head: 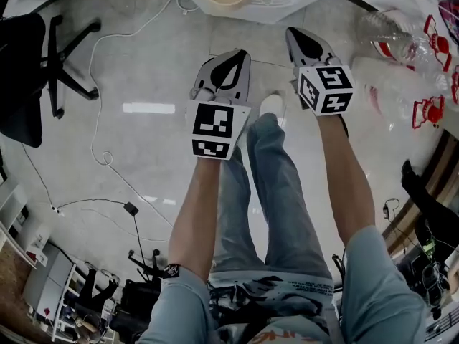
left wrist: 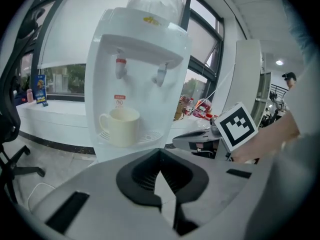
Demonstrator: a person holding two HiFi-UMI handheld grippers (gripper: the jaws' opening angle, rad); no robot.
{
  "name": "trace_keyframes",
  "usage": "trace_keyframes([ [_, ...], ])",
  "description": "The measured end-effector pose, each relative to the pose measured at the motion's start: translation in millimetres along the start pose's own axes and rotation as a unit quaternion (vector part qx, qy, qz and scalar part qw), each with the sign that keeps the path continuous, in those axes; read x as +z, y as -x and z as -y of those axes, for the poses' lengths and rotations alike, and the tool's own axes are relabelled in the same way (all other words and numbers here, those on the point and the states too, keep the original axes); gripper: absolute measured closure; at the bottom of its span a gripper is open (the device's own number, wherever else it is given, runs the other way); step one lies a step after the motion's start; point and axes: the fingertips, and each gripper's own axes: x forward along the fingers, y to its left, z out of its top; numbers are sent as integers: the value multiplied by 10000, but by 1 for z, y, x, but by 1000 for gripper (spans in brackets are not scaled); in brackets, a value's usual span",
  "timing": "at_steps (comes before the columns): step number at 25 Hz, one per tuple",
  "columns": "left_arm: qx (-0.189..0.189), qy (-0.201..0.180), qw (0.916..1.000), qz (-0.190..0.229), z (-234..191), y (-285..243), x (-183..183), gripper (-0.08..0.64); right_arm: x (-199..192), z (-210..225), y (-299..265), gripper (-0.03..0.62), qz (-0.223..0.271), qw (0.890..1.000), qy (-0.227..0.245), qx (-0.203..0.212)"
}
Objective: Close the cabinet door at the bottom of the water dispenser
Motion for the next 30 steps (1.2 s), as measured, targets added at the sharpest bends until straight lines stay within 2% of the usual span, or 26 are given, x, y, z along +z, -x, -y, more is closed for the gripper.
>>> trace_keyframes([
  [7,-288,-107,9992,264,-7,75,41,541,44,-63,56,565,313,9994,-36,166],
  [10,-475,-222,9976,444,-6,110,68,540,77,-85,79,565,454,9989,84,119],
  [12,-427,-343,9968,578,-9,134,86,540,102,-105,94,565,656,9977,48,144],
  [16,-153,-398,9961,769,-17,188,129,540,153,-148,131,565,992,9948,-165,143],
  [22,426,-275,9882,1445,-31,266,215,540,242,-187,188,565,1536,9880,-128,118],
  [24,726,-266,9834,1639,-40,297,246,540,276,-204,204,565,1760,9842,-110,157],
  [27,1118,-140,9733,1999,-45,338,286,540,323,-232,229,565,1993,9796,196,183],
  [30,1341,-317,9645,2253,-43,363,317,540,356,-251,250,565,2234,9739,368,147],
])
